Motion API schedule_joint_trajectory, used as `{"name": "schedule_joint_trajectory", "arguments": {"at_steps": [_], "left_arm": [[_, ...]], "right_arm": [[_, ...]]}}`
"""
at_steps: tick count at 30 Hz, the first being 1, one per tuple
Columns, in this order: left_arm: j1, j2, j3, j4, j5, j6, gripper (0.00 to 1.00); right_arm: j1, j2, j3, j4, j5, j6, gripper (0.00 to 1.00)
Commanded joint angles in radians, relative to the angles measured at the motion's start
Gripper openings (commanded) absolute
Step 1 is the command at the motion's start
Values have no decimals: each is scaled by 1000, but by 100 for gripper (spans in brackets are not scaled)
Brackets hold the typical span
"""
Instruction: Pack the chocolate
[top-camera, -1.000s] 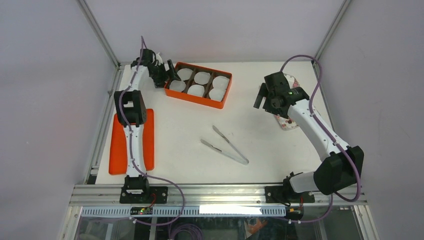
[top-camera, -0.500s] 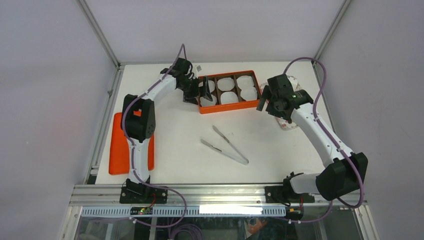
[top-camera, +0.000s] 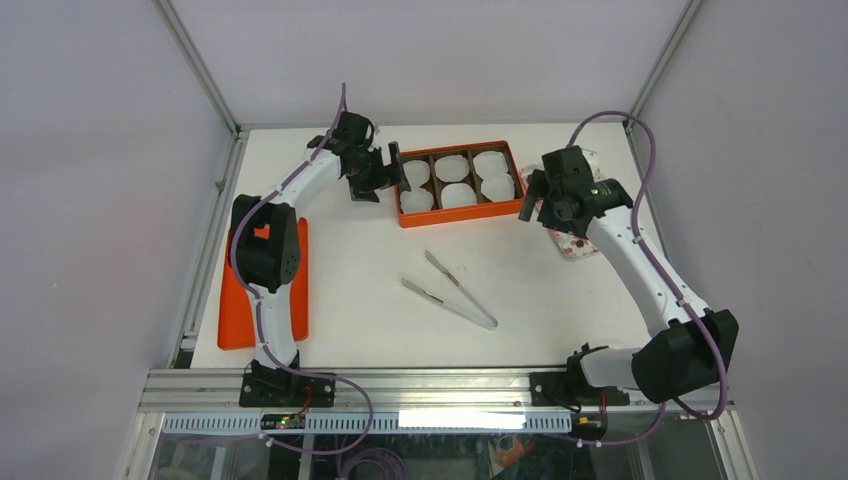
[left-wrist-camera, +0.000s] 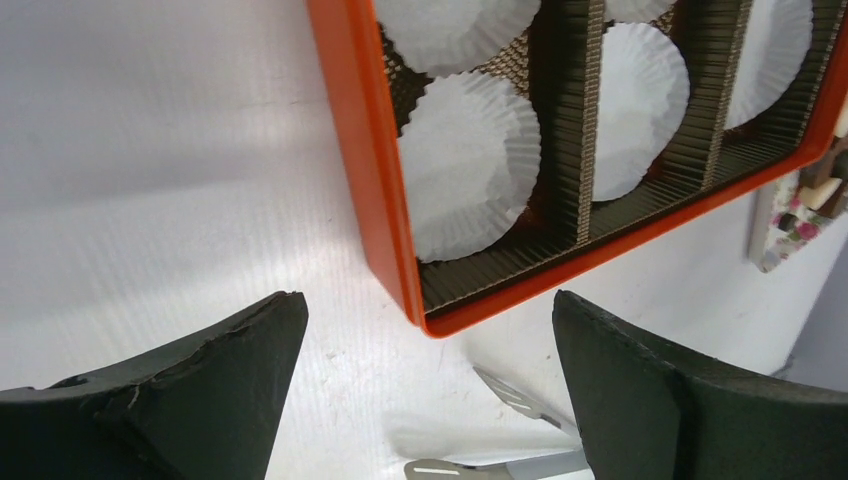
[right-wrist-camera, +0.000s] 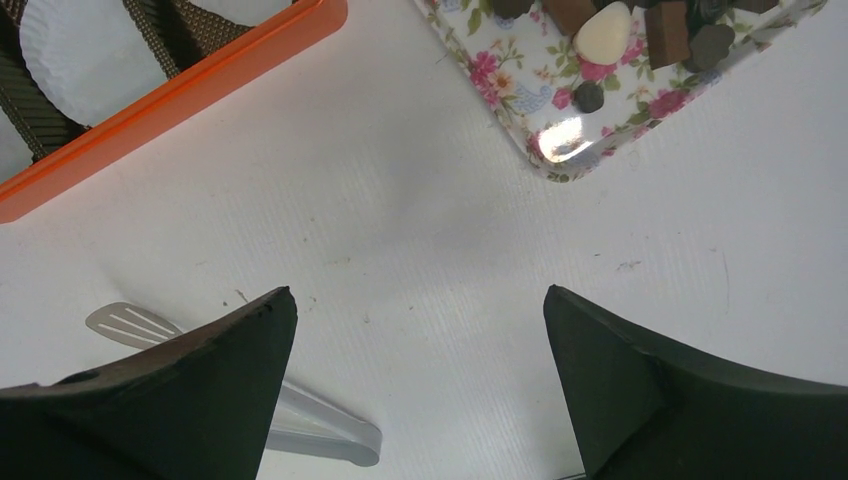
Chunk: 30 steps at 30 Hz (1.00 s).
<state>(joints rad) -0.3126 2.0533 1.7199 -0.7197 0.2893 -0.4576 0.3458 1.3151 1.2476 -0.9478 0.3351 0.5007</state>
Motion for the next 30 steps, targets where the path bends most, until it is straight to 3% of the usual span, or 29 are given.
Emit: {"name": "schedule_joint_trajectory", "arguments": {"at_steps": [1,4,8,11,16,20,25,30], "left_arm": [[-5,-175,-44,30,-99,-18,99],[-11,-275,-105,30,-125,-4,99],[-38,-411,-219,30,-139,2,99],[-59,-515,-317,28,-159,-23,99],[-62,-699,-466,9,-215,-97,99],[-59,-782,-529,-37,-361,-111,99],[-52,-793,-524,-75,-403,-96,99],[-52,-816,-537,-60,-415,-136,99]], "right_arm": [[-103,-41,54,9,-43,-97,99],[-199,-3,75,-2,-112,-125,98],[-238,50,121,-18,-184,-137,92],[-228,45,99,35,-392,-191,86],[8,51,57,23,-436,-282,90],[187,86,-2,19,-464,-281,90],[326,161,-81,26,-413,-240,76],[404,235,-97,59,-371,-252,76]]}}
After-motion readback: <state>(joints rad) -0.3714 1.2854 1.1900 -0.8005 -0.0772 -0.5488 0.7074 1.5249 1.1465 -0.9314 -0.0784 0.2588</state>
